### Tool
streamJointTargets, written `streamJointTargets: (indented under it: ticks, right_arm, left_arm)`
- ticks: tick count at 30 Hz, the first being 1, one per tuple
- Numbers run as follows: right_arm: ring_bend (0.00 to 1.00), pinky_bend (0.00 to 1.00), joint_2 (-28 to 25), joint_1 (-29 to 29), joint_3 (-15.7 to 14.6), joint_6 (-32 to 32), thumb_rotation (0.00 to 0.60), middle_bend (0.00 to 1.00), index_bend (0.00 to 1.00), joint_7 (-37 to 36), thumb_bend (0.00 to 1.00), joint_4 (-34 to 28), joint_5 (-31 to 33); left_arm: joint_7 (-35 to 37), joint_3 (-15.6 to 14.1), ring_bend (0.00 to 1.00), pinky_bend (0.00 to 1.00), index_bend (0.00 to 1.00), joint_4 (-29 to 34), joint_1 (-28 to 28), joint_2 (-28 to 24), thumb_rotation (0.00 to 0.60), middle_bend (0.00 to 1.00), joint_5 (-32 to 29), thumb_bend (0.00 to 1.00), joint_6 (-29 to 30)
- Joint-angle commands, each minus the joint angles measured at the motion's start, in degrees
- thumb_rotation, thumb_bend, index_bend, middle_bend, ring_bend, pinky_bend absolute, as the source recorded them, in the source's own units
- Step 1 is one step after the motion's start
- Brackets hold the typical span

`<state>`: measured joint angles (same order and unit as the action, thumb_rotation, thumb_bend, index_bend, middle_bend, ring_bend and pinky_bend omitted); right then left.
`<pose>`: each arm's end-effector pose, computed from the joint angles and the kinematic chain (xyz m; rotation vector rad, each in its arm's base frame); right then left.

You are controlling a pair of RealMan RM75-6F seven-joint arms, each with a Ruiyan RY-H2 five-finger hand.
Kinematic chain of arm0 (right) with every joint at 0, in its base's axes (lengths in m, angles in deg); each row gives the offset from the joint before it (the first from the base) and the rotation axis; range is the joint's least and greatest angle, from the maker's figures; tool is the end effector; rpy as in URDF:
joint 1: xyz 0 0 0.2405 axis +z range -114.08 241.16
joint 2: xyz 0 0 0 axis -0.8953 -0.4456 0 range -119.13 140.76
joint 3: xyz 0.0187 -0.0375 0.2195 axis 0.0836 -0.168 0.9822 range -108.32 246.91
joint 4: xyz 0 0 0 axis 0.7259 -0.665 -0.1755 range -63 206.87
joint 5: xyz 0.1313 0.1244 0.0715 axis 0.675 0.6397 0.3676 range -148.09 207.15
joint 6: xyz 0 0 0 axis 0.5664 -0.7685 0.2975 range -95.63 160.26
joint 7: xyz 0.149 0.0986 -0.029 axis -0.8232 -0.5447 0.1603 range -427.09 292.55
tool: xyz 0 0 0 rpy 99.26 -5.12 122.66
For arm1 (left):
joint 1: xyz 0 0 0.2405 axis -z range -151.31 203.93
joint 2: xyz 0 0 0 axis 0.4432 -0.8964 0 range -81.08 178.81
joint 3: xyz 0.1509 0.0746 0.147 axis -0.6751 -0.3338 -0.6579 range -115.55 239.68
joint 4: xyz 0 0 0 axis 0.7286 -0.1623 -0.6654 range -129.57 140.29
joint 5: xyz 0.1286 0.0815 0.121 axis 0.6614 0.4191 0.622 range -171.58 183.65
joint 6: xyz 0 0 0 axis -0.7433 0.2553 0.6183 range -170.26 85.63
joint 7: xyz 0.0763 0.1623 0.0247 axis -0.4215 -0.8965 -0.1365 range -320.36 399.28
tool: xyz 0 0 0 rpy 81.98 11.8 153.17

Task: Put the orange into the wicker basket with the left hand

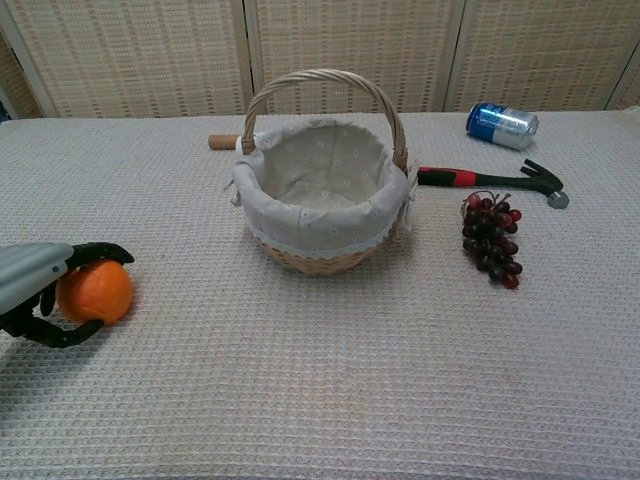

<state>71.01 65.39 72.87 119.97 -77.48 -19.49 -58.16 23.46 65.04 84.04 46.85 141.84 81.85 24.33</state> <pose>-0.2841 -0.2022 0.1875 1.3158 -0.9471 0.9946 -0.2222 0.2692 -0.0199 -1.6840 -1.0326 -0.8145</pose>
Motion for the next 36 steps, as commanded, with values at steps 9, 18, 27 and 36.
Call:
streamJointTargets:
  ticks: [9,18,27,36]
  right_arm:
    - [0.00,0.22,-0.1,0.0,-0.1,0.0,0.600,0.00,0.00,-0.1,0.11,-0.1,-0.1]
    - [0.00,0.22,-0.2,0.0,-0.3,-0.2,0.600,0.00,0.00,0.0,0.11,-0.1,-0.4]
    - [0.00,0.22,-0.8,0.1,-0.3,-0.2,0.600,0.00,0.00,-1.8,0.11,0.2,-0.5]
    - [0.00,0.22,-1.3,0.4,-0.7,-0.8,0.600,0.00,0.00,-2.9,0.11,0.6,-1.0]
  left_arm:
    - [-2.0,3.4,0.56,0.67,0.30,5.0,0.3,-3.8,0.600,0.38,4.0,0.46,7.4]
    - [-4.4,11.7,0.56,0.67,0.30,20.5,6.4,-11.4,0.600,0.38,5.1,0.46,6.8]
    - [-11.3,16.2,0.56,0.67,0.30,22.9,13.4,-5.8,0.600,0.38,-4.0,0.46,2.3]
    - [-17.7,17.7,0.56,0.67,0.30,18.5,19.2,3.5,0.600,0.39,-13.2,0.46,2.0]
